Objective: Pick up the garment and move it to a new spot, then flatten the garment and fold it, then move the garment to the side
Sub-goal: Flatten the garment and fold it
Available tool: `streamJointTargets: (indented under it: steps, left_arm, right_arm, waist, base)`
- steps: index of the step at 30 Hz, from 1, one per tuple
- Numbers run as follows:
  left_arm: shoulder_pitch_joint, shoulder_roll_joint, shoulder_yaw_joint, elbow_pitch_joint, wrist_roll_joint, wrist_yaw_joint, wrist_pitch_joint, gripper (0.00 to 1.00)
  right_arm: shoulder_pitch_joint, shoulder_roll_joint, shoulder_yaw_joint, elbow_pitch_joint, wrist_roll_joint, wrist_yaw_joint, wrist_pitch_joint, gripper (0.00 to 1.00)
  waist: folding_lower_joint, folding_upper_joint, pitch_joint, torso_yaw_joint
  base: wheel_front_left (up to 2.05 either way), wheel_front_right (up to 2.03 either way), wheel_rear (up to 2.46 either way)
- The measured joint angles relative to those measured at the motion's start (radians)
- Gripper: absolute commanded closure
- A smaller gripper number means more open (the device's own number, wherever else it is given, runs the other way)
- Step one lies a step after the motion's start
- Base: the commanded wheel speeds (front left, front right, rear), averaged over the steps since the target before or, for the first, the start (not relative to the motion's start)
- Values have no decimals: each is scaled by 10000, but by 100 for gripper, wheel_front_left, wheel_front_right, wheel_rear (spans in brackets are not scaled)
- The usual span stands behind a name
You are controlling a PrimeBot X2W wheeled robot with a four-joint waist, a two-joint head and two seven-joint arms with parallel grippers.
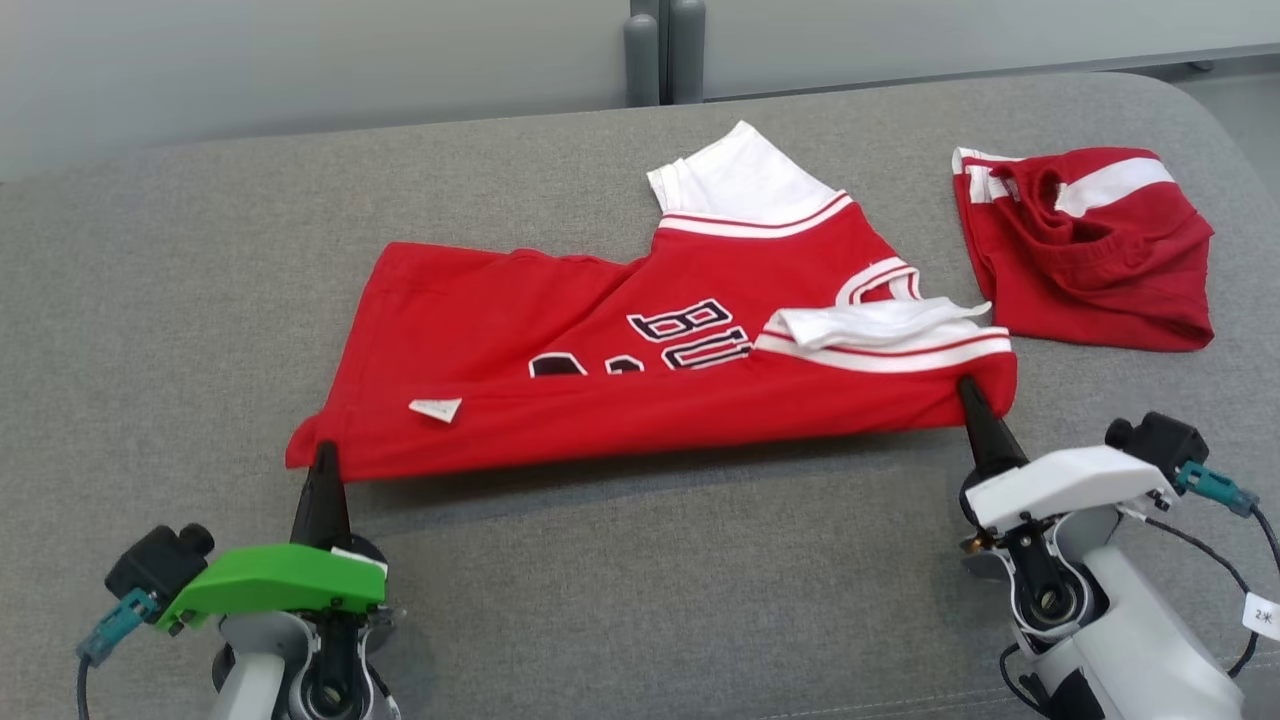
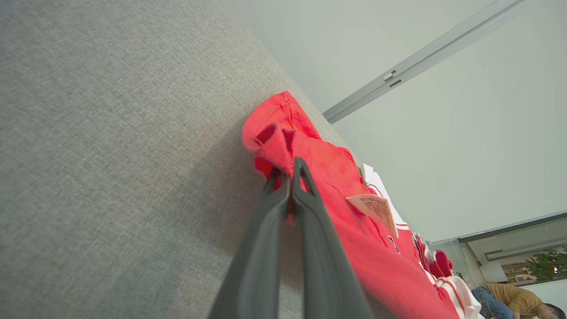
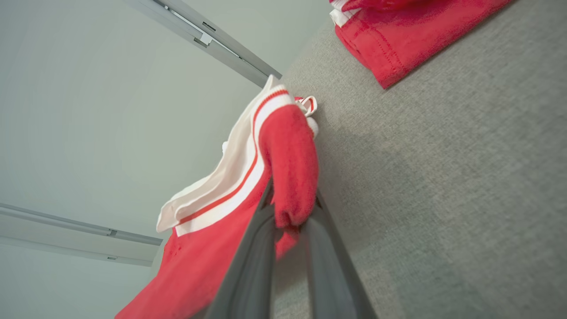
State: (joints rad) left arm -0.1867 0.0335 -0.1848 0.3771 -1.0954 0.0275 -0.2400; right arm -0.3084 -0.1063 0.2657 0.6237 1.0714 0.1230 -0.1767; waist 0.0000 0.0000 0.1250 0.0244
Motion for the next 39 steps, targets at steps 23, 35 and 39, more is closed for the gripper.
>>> streamJointTargets:
  steps: [23, 35, 39]
  left_arm:
    - [2647, 52, -291, -1776, 282, 625, -75, 100]
    - [3150, 88, -577, -1718, 619, 819, 67, 7]
    - [3367, 209, -405, -1668, 717, 886, 104, 0]
  right_arm:
    - [2620, -364, 393, -1384, 314, -105, 671, 100]
    - [2920, -713, 499, -1547, 77, -637, 899, 0]
    - [3085, -949, 343, -1624, -31, -821, 894, 0]
  waist:
    - [0, 0, -453, -24]
    - [0, 0, -467, -134]
    - [0, 0, -467, -156]
  base:
    - [0, 0, 0]
    - [0, 0, 0]
    - [0, 0, 0]
